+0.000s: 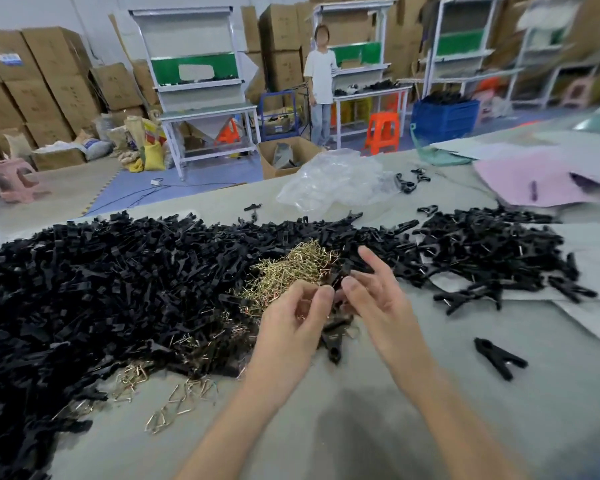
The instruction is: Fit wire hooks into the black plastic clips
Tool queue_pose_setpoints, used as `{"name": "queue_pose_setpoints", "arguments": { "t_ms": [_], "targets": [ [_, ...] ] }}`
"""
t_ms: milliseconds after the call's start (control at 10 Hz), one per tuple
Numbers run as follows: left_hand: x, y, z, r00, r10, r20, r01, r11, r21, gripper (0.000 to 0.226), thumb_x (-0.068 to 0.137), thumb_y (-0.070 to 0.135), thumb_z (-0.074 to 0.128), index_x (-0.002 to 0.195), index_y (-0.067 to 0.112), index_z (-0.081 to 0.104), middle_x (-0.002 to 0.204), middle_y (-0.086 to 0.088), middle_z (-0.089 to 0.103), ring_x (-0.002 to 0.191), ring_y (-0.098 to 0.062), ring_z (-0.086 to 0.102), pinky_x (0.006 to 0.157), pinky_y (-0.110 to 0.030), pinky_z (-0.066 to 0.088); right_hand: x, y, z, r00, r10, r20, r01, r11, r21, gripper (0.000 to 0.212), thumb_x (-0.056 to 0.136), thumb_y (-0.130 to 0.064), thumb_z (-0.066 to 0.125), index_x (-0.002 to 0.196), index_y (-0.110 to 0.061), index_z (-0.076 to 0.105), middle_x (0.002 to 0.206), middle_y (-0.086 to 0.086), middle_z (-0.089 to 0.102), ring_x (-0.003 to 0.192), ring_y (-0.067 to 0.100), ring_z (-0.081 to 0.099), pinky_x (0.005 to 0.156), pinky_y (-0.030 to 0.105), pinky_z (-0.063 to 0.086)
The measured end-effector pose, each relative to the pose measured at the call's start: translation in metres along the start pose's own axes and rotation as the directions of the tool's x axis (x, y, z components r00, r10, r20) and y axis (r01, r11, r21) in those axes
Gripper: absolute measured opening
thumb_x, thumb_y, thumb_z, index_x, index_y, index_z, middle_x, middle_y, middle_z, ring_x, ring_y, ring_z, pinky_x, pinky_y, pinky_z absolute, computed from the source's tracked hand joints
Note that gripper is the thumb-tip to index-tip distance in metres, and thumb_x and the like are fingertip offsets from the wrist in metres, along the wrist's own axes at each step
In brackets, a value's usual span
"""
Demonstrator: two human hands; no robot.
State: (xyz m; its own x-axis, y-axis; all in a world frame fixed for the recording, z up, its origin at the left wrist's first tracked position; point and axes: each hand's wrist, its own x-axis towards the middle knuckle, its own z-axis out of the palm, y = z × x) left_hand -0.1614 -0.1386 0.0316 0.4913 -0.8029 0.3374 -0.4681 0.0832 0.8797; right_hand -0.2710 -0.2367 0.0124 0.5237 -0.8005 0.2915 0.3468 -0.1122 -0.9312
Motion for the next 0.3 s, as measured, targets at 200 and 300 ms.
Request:
{"name": "queue_pose_setpoints", "arguments": {
  "t_ms": [200,300],
  "targets": [
    [0.105,0.066,0.091,0.973,0.007,0.23,-0.016,0.999,0.036,0.037,0.102,0.048,0.047,0.126,0.024,0.062,0.114,0.011,0.067,0.107,-0.005,0.061,0.099,-0.035,0.051,-0.002,-0.024,-0.055,0.951,0.044,-0.307,-0.034,0.999,0.04,0.028,0.107,-0.029,0.046,0.132,-0.041,0.052,0.114,-0.006,0.073,0.096,0.015,0.072,0.08,0.031,0.054],
    [0.113,0.071,0.111,0.962,-0.004,0.275,-0.001,1.0,0.015,0.041,0.104,0.046,0.043,0.132,0.02,0.058,0.115,0.008,0.063,0.111,-0.01,0.06,0.101,-0.044,0.051,-0.008,-0.028,-0.071,0.935,0.037,-0.354,-0.029,0.999,0.029,0.03,0.108,-0.026,0.044,0.134,-0.035,0.054,0.11,-0.009,0.074,0.093,0.014,0.073,0.074,0.026,0.056]
  ]
}}
